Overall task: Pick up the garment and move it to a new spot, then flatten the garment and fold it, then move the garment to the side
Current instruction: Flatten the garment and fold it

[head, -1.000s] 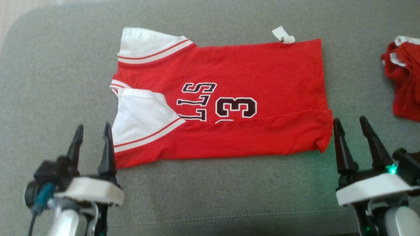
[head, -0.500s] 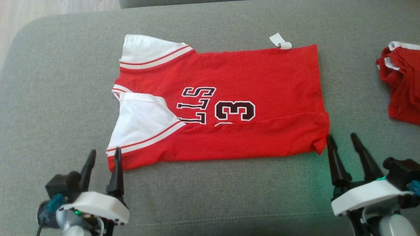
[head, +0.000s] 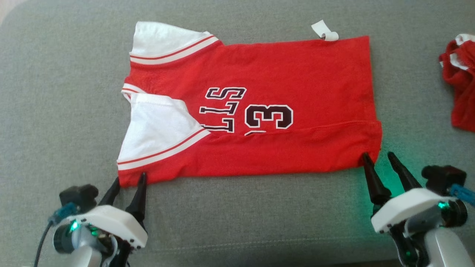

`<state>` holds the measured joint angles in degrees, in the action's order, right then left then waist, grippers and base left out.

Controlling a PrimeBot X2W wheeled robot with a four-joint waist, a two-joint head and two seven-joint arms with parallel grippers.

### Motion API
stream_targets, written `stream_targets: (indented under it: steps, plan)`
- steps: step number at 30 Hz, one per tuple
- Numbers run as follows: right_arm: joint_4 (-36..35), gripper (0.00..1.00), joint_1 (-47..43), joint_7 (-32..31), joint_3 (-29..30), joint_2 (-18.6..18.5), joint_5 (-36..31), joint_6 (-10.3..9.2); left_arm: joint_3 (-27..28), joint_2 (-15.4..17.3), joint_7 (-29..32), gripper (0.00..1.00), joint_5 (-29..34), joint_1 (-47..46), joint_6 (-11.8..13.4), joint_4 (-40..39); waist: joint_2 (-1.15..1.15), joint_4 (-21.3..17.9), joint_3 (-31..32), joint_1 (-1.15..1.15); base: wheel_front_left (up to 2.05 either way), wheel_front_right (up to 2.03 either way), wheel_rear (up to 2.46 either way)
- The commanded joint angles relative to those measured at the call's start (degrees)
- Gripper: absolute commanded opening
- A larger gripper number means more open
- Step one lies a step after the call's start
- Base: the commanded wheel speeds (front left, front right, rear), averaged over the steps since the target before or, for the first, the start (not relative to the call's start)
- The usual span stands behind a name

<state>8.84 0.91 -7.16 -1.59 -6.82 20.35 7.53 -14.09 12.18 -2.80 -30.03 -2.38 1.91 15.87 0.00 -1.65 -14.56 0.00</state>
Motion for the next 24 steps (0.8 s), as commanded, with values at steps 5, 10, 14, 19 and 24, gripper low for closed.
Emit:
stream_targets:
  steps: [5,10,14,19,24]
  plan:
    - [0.9,1.00,3.4,-2.1,-1.6,-0.4,1.0,-0.04,1.7,0.4,2.6,1.00,-2.5,-3.0,-1.8,1.0,0.00,0.2,-1.0,0.00,0.00,0.00,0.00]
    - [2.7,0.00,4.8,-3.8,-1.7,0.2,2.2,-0.04,0.7,0.6,4.4,0.00,-3.6,-4.1,-3.6,1.9,0.00,0.4,-1.5,0.00,0.00,0.00,0.00]
    - [2.6,0.00,4.6,-3.7,-1.5,0.4,3.1,-0.04,0.9,0.6,4.0,0.00,-4.0,-3.8,-3.4,1.7,0.00,0.6,-1.2,0.00,0.00,0.00,0.00]
    - [0.2,0.00,1.7,-3.8,-0.9,0.3,4.2,-0.04,1.7,1.0,3.1,0.00,-4.6,-1.7,-2.8,-0.3,0.00,0.9,0.2,0.00,0.00,0.00,0.00]
    - [-3.4,0.00,-3.0,-5.6,0.4,0.2,4.7,-0.04,2.1,1.8,3.7,0.00,-4.8,1.8,-1.5,-4.3,0.00,1.1,2.1,0.00,0.00,0.00,0.00]
